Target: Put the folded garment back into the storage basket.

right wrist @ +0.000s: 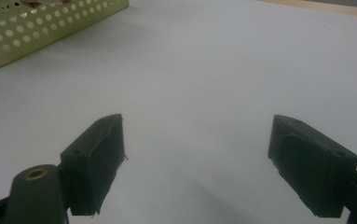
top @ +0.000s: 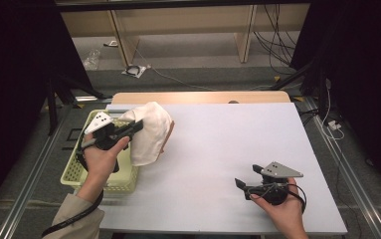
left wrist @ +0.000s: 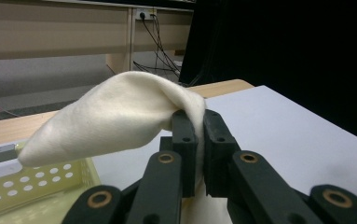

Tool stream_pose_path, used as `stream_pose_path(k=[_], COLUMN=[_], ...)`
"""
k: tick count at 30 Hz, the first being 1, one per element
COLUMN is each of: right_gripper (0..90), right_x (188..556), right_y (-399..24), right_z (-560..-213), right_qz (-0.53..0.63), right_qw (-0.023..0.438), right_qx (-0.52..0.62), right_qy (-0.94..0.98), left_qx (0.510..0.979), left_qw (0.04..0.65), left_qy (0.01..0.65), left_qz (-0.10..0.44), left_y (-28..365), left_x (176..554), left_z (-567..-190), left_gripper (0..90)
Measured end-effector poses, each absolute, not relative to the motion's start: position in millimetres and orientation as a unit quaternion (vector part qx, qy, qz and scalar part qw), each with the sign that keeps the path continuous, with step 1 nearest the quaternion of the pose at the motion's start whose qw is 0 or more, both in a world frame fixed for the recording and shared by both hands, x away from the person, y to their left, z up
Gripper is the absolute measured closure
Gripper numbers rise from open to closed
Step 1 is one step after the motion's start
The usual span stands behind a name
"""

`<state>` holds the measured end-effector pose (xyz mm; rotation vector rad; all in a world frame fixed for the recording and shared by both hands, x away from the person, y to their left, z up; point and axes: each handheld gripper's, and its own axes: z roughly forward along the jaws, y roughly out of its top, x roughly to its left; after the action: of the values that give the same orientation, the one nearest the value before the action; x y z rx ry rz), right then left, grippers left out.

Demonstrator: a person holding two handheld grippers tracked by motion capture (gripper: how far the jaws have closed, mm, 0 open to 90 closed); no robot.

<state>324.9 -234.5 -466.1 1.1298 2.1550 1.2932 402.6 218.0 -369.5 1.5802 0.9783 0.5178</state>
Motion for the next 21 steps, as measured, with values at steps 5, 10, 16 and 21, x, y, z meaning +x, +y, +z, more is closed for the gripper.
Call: stream_pose_path(k=[5,10,16,21], right_gripper=[19.7,19.6,19.7,19.7], right_x=[325.0,325.0,324.9,324.8], right_y=[-234.1,-234.2,-234.2,-234.4], right_z=[-466.3,-466.4,-466.3,-466.1], right_qz=[0.462,0.462,0.462,0.461], right_qw=[0.191,0.192,0.192,0.192], right_qx=[0.402,0.402,0.402,0.402], right_qy=[0.767,0.767,0.767,0.767], left_qx=[0.673,0.672,0.672,0.671], left_qw=[0.568,0.568,0.567,0.567], left_qy=[0.418,0.42,0.422,0.423], left_qz=[0.221,0.223,0.222,0.223], left_y=[219.8,221.7,223.2,224.9], left_x=[403.0,403.3,403.8,404.0], left_z=[-369.3,-368.7,-368.7,-368.4], left_gripper=[84.4,84.5,84.4,84.4])
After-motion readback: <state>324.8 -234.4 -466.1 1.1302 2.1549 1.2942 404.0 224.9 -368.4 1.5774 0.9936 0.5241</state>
